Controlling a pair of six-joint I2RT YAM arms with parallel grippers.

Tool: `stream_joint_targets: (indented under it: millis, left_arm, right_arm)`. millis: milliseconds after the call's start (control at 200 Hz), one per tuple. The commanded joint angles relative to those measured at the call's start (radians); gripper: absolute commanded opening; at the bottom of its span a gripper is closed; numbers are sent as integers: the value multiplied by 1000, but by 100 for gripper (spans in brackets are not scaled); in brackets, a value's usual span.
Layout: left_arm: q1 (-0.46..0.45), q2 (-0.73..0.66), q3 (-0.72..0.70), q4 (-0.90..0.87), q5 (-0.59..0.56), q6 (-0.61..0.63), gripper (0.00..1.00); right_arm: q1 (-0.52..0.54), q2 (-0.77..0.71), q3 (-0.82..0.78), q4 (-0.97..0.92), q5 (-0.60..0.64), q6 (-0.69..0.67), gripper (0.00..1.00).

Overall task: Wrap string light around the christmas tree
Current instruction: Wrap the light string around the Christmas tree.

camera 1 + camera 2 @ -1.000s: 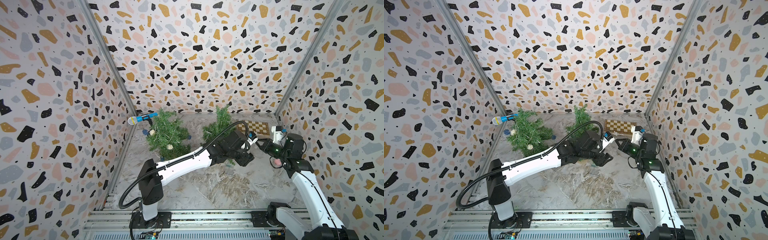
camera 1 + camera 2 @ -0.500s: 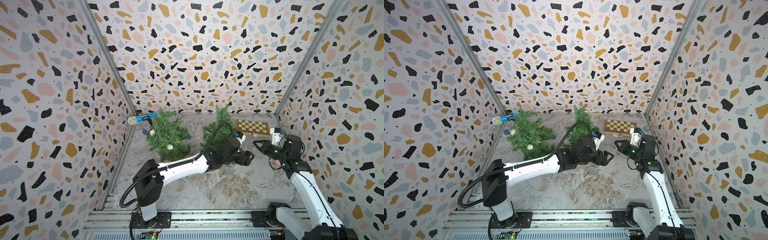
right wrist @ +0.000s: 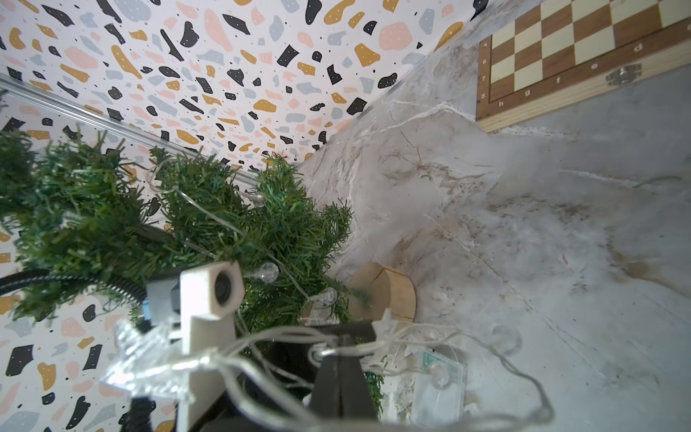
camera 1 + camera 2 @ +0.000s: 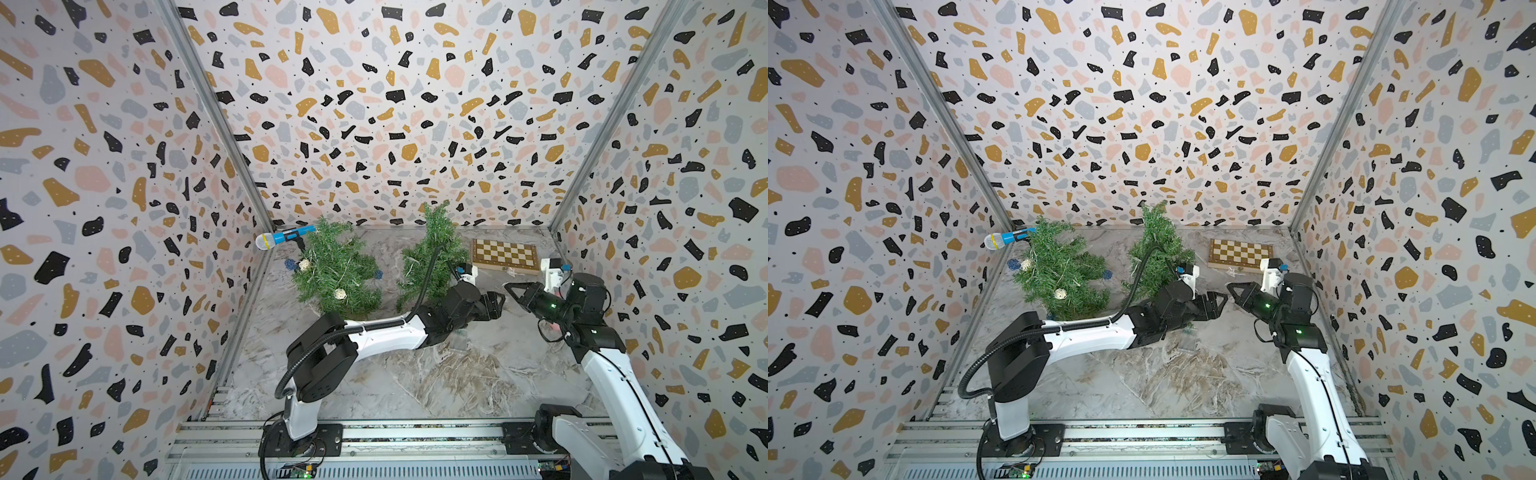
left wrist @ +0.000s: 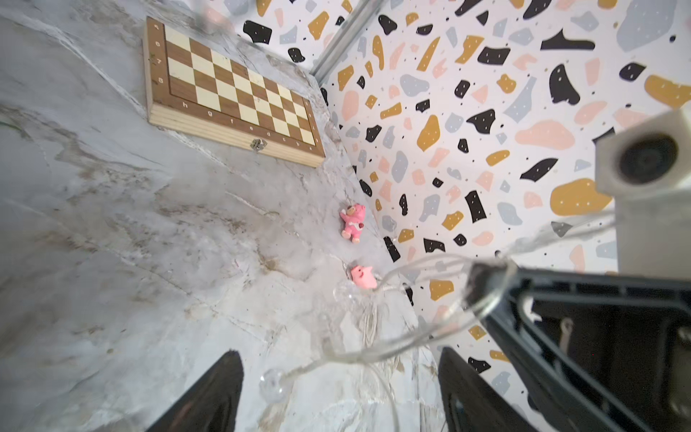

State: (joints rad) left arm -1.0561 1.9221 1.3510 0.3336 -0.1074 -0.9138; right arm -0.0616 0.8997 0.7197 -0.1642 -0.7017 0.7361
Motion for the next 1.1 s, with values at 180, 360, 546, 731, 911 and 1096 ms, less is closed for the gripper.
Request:
stream_joint_targets:
  millis: [180, 360, 546, 731, 911, 1096]
  left_arm:
    - [24, 57, 95, 173, -8, 15, 59]
    - [12, 85, 41, 283, 40, -61, 34]
    - [7, 47, 32, 209, 54, 21, 29]
    - [6, 60, 39, 151, 105, 52, 28]
    - [7, 81, 45, 149, 131, 62, 19]
    - [7, 108, 68, 114, 187, 87, 21]
  right_arm:
    - [-5, -18, 24, -51, 3, -18, 0]
    - [-28, -29, -8, -70, 42, -5, 0]
    - [-60, -22, 1, -96, 91, 15, 0]
    - [-76, -24, 11, -98, 94, 22, 0]
    - [-99, -36, 14, -143, 155, 10, 0]
    - [-104, -31, -19, -124, 169, 36, 0]
